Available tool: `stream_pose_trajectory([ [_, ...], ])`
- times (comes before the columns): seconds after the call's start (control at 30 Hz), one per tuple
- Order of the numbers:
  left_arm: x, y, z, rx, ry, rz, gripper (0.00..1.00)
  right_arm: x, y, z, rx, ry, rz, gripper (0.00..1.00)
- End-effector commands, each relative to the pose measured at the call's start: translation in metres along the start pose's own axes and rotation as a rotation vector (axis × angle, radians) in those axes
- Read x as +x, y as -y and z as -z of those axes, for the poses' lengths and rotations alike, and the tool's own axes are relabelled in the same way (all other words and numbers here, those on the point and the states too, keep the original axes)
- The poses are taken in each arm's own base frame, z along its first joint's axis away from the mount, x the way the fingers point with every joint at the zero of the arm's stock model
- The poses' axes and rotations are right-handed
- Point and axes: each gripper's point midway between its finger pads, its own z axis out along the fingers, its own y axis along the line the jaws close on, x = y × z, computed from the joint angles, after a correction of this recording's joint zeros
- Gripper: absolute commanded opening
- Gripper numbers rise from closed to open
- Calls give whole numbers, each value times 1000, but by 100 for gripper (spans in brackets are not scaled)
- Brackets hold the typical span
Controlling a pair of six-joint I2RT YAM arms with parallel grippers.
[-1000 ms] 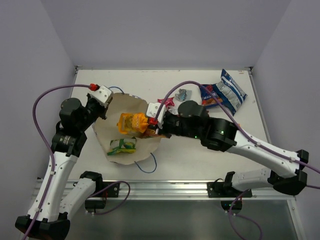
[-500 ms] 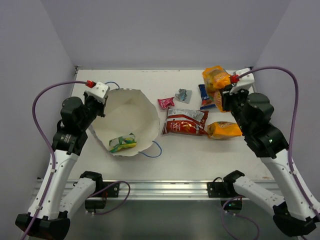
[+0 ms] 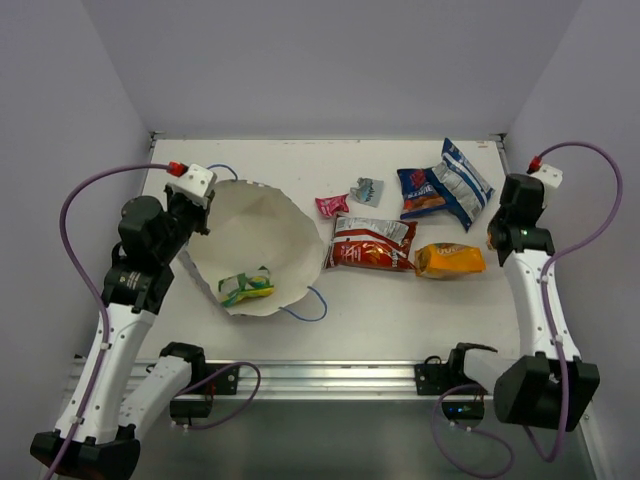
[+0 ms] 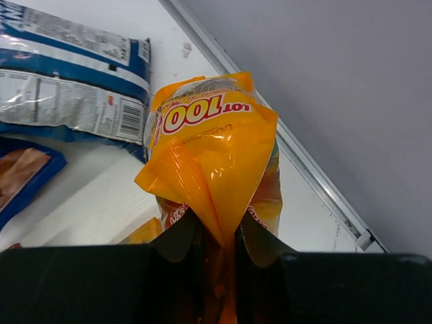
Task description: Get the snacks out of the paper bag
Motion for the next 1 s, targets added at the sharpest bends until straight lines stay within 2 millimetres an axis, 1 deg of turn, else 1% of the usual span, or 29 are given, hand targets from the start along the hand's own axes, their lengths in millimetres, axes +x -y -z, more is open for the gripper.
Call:
stream_pose_trajectory([
  [0.0,-13,4,1,13,53,13,0,-35,8,-14,70,118,-191,0],
  [0.03,-13,4,2,13,54,13,0,-29,8,-21,74,99,-189,0],
  [0.07,-13,4,3,13,54,14,0,-14,7,-35,90,53,-171,1],
  [0.1,-13,4,3,15,55,13,0,-8,9,-43,110,34,-176,1],
  [0.13,-13,5,3,19,56,12,0,0,6,-50,103,3,-185,3],
  [0.17,-13,6,3,22,58,12,0,6,2,-55,93,-20,-181,13],
  [0.2,-13,7,3,28,58,11,0,17,-3,-60,80,-65,-170,19],
  [0.27,-13,7,3,32,59,8,0,21,-12,-60,37,-84,-170,28],
  [0.33,-15,9,3,42,65,7,0,12,-16,-47,-8,-48,-178,42],
  [0.37,-16,10,3,47,69,6,0,12,-21,-41,-41,-36,-178,53],
  [0.4,-17,13,3,64,75,5,0,6,-28,-33,-78,-13,-181,74],
  [0.43,-18,14,3,69,83,2,0,-3,-28,-21,-104,19,-190,78],
  [0.47,-17,14,2,72,82,1,0,-10,-30,-15,-122,34,-195,82],
  [0.5,-17,15,2,75,82,-3,0,-11,-39,-6,-162,34,-188,87],
  [0.53,-18,14,3,75,83,-5,0,-19,-40,5,-184,66,-193,91],
  [0.57,-18,14,2,74,81,-8,0,-24,-44,13,-205,85,-193,93],
  [0.6,-18,14,2,74,80,-9,0,-28,-58,25,-258,102,-179,94],
  [0.63,-17,14,2,74,75,-11,0,-38,-62,40,-295,143,-177,95],
  [0.67,-19,14,3,76,79,-13,0,-43,-74,53,-352,167,-161,95],
  [0.7,-21,14,3,81,82,-14,0,-49,-99,74,-460,209,-125,95],
  [0.73,-22,15,3,85,84,-20,0,-53,-113,91,-549,243,-66,95],
  [0.77,-24,15,4,88,89,-26,0,-60,-124,112,-631,286,-42,95],
  [0.8,-26,16,5,97,93,-28,0,-61,-147,138,-763,316,3,95],
  [0.83,-27,17,5,102,97,-36,0,-57,-165,161,-900,320,56,95],
  [0.87,-29,17,6,107,105,-42,0,-58,-176,179,-979,329,83,95],
  [0.9,-30,19,5,121,107,-49,0,-46,-194,204,-1091,320,142,95],
  [0.93,-32,19,5,125,110,-55,0,-46,-202,218,-1133,339,187,95],
  [0.97,-32,20,4,132,110,-61,0,-40,-211,229,-1176,337,231,95],
])
